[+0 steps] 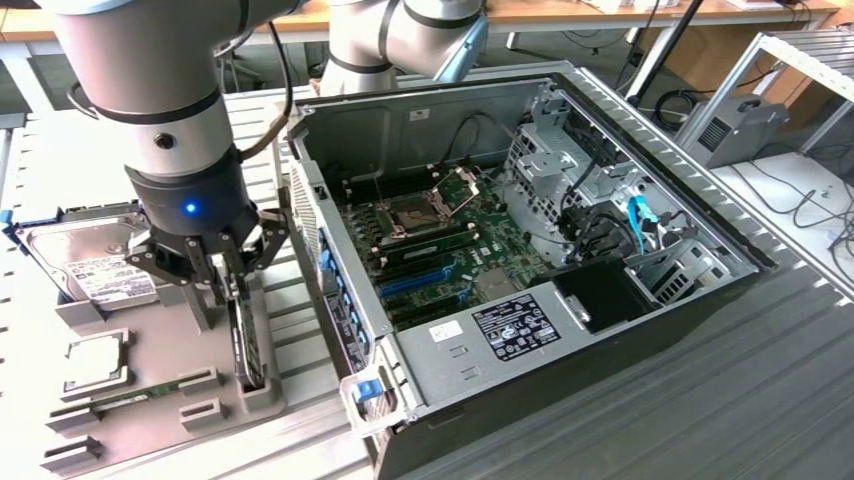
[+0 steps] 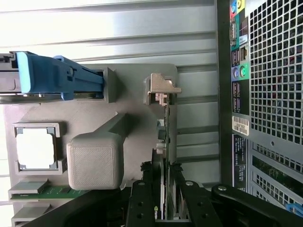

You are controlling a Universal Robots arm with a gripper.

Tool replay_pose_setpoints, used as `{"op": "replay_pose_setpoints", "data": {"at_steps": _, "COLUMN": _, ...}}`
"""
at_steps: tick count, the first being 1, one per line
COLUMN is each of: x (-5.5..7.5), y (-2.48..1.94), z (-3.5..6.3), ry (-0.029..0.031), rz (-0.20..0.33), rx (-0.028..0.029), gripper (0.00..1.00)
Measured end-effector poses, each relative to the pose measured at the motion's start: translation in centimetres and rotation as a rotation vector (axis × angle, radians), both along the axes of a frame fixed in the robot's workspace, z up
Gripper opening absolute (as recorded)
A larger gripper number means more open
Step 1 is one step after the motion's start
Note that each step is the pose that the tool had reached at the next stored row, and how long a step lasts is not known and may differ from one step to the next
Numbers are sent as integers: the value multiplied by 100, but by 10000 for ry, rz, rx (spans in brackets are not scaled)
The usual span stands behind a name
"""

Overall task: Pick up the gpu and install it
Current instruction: 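Pick up the gpu and move the gpu toward the slot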

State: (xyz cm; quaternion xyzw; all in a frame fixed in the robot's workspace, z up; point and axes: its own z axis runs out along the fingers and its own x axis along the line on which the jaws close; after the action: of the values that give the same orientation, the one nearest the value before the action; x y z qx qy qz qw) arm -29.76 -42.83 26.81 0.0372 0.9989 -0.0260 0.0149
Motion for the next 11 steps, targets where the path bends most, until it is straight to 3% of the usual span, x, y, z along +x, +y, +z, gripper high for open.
{"op": "replay_pose_setpoints", "data": {"at_steps": 11, "x": 0, "y": 0, "z": 28, "ry": 0, "rz": 0, "rx": -1, "gripper": 29}}
